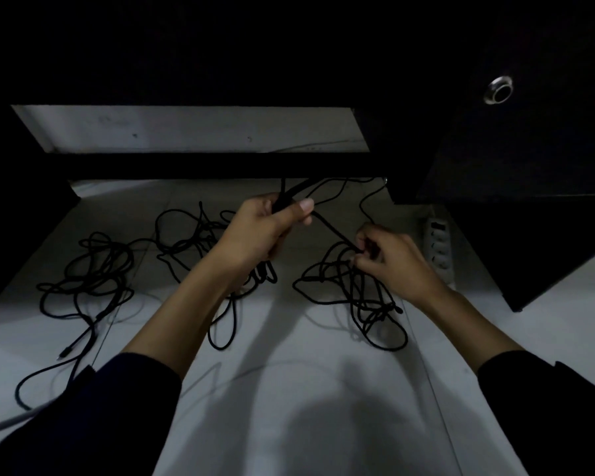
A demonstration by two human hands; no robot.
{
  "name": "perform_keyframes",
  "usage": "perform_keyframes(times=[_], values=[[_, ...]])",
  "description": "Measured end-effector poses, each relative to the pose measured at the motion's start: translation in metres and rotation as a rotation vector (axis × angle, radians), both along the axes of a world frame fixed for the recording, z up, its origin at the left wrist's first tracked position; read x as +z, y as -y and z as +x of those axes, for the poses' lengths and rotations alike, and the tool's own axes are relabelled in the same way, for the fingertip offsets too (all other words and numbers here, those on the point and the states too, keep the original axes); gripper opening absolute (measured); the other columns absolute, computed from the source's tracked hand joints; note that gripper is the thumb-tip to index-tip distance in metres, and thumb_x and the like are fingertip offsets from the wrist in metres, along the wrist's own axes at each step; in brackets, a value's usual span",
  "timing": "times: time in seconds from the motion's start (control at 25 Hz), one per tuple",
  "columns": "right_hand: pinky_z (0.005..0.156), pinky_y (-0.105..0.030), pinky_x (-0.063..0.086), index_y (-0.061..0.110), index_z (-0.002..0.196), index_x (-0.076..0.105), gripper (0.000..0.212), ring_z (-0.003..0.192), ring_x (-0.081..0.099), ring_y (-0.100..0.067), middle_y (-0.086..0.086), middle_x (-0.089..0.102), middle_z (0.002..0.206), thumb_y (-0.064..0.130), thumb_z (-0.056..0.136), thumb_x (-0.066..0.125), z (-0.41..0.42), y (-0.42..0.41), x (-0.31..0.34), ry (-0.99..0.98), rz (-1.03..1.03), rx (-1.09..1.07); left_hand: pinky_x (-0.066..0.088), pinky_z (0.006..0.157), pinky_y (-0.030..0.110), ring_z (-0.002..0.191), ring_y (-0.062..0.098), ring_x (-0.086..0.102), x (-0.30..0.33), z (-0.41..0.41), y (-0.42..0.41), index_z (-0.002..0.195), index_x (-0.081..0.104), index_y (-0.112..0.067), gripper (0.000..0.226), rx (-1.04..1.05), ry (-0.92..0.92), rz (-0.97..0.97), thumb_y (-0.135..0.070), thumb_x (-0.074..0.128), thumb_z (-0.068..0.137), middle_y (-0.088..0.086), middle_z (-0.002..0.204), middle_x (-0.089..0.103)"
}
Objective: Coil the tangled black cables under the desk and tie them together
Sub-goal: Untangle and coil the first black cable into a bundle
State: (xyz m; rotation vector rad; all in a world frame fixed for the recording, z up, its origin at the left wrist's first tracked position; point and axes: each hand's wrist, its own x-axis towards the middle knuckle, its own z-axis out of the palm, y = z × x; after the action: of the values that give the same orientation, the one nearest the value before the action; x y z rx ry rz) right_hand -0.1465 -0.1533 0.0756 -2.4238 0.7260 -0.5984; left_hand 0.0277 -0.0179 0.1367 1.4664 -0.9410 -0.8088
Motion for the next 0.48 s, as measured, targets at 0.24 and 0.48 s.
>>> perform_keyframes(times=[0.24, 0.48], values=[[0.047, -0.013, 0.047, 0.008, 0.109, 0.057, 0.029, 0.063, 0.055, -0.009, -0.006, 0.056, 0.078, 0.008, 0.084, 0.072, 0.010, -0.010, -0.001, 0.183, 0.478, -0.120, 0.018, 0.036, 0.014, 0.037, 0.006, 0.021, 0.002, 0.005, 0.001, 0.078, 0.060, -0.010, 0.023, 0.049, -0.025, 0.000, -0.027, 0.058, 0.094, -0.008, 0.047, 0.028], [0.060, -0.025, 0.047, 0.012, 0.129, 0.043, 0.076, 0.062, 0.055, -0.010, -0.001, 0.055, 0.066, 0.012, 0.067, 0.086, 0.016, -0.017, -0.023, 0.094, 0.590, -0.223, 0.018, 0.036, 0.016, 0.038, 0.003, 0.024, 0.003, -0.002, 0.002, 0.093, 0.062, -0.010, 0.022, 0.014, -0.179, -0.059, -0.031, 0.055, 0.095, -0.009, 0.051, 0.029]])
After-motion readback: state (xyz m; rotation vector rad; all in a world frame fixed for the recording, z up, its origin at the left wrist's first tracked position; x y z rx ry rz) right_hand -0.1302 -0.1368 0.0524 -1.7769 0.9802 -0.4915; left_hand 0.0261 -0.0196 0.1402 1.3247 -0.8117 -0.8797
